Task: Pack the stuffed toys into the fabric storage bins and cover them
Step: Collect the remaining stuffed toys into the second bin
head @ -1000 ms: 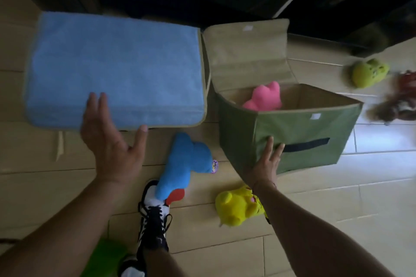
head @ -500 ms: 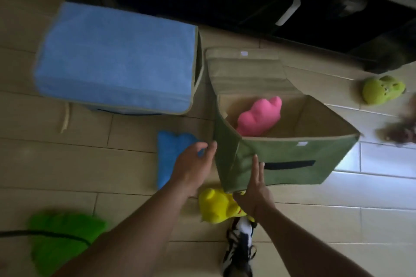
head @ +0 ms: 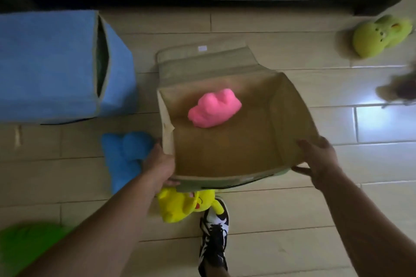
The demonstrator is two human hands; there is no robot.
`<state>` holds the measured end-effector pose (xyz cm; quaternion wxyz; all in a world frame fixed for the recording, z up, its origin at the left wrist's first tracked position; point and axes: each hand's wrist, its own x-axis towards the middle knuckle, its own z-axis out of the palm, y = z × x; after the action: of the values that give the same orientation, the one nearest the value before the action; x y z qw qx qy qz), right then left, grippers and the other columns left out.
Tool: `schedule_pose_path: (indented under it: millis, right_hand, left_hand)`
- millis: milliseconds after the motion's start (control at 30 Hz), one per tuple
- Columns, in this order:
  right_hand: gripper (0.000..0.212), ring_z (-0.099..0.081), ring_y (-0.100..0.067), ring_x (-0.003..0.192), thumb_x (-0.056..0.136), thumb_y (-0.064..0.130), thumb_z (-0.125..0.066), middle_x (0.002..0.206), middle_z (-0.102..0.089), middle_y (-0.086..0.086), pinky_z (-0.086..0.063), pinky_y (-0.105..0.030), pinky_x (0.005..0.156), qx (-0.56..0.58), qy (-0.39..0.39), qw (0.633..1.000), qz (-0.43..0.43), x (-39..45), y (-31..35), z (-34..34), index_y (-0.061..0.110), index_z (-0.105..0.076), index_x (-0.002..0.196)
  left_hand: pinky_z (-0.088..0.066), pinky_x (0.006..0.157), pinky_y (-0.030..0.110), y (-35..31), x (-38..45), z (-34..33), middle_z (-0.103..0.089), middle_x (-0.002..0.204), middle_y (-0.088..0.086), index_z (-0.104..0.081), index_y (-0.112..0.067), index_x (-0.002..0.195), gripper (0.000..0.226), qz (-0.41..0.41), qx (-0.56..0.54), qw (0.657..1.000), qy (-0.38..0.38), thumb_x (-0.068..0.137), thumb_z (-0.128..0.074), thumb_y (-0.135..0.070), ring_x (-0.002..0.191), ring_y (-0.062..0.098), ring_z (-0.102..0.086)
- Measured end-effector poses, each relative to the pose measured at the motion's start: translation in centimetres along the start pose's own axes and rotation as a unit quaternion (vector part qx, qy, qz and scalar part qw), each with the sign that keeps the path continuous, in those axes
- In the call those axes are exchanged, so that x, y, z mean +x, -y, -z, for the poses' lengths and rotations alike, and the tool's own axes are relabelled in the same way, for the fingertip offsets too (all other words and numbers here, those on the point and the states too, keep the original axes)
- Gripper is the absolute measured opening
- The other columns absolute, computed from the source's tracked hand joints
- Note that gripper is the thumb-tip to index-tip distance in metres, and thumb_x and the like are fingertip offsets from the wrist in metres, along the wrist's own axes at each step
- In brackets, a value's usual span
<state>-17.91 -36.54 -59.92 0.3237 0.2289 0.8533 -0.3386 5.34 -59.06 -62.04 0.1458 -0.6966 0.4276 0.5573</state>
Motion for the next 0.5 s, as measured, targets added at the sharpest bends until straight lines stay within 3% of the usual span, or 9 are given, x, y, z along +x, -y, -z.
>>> schedule_pose_path:
  millis: [67,133,200,267,367,433,500]
  right_hand:
    - [0.032,-0.061,-0.039,0.091,0.079,-0.001,-0.046,0.102,-0.064,-0.015,-0.058,-0.054,0.069,-0.051,-0.008,0.999,0.012,1.7,0.0,0.5,0.017,-0.062,0.099]
    - [0.034,-0.056,-0.036,0.077,0.072,-0.006,-0.040,0.080,-0.062,-0.011,-0.056,-0.042,0.064,-0.096,-0.062,0.990,0.081,2.5,-0.4,1.5,0.015,-0.062,0.088]
    - [0.037,-0.049,-0.033,0.074,0.072,-0.004,-0.038,0.076,-0.058,-0.009,-0.040,-0.031,0.063,-0.085,-0.081,0.984,0.133,2.9,-1.0,2.5,0.015,-0.062,0.093]
    - [0.039,-0.048,-0.029,0.076,0.076,0.001,-0.041,0.078,-0.057,-0.006,-0.033,-0.025,0.065,-0.053,-0.091,0.981,0.160,3.4,-1.6,3.0,0.017,-0.063,0.103]
    - [0.040,-0.058,-0.029,0.082,0.073,0.005,-0.046,0.083,-0.063,0.001,-0.045,-0.032,0.068,-0.038,-0.040,0.989,0.139,5.8,-3.0,2.5,0.024,-0.061,0.106]
    - [0.045,-0.063,-0.030,0.091,0.075,0.005,-0.049,0.093,-0.066,0.001,-0.057,-0.046,0.078,-0.076,0.039,0.992,0.095,7.6,-4.3,2.2,0.033,-0.057,0.110]
    - [0.045,-0.062,-0.031,0.099,0.082,0.006,-0.050,0.103,-0.062,0.001,-0.055,-0.054,0.084,-0.097,0.106,0.987,0.075,8.3,-5.0,1.8,0.037,-0.051,0.114]
  left_hand:
    - [-0.059,0.074,0.053,0.7,0.2,-0.8,-0.049,0.128,0.002,-0.040,-0.037,0.136,0.065,-0.071,0.047,0.996,-0.020,0.085,-0.037,0.003,0.107,0.036,-0.055]
    - [-0.052,0.091,0.041,0.3,0.1,-1.9,-0.055,0.131,0.011,-0.041,-0.028,0.140,0.067,-0.148,0.094,0.984,-0.042,0.082,-0.041,0.006,0.113,0.036,-0.056]
    - [-0.045,0.096,0.034,-0.9,-0.1,-3.0,-0.055,0.135,0.011,-0.038,-0.022,0.146,0.064,-0.196,0.114,0.972,-0.061,0.088,-0.043,0.006,0.119,0.034,-0.054]
    - [-0.042,0.098,0.033,-2.3,-0.2,-4.2,-0.054,0.137,0.012,-0.036,-0.018,0.147,0.056,-0.230,0.109,0.964,-0.078,0.095,-0.044,0.002,0.123,0.033,-0.053]
    - [-0.045,0.099,0.035,-3.0,1.9,-5.3,-0.058,0.131,0.012,-0.044,-0.015,0.138,0.044,-0.214,0.141,0.963,-0.082,0.095,-0.048,-0.005,0.117,0.034,-0.056]
    - [-0.053,0.094,0.048,-2.6,4.7,-5.4,-0.061,0.126,0.014,-0.050,-0.021,0.124,0.038,-0.159,0.170,0.971,-0.051,0.089,-0.049,-0.007,0.110,0.037,-0.061]
    - [-0.056,0.087,0.055,-2.1,7.5,-5.5,-0.063,0.119,0.013,-0.051,-0.030,0.112,0.030,-0.132,0.179,0.975,-0.026,0.087,-0.044,-0.016,0.103,0.037,-0.064]
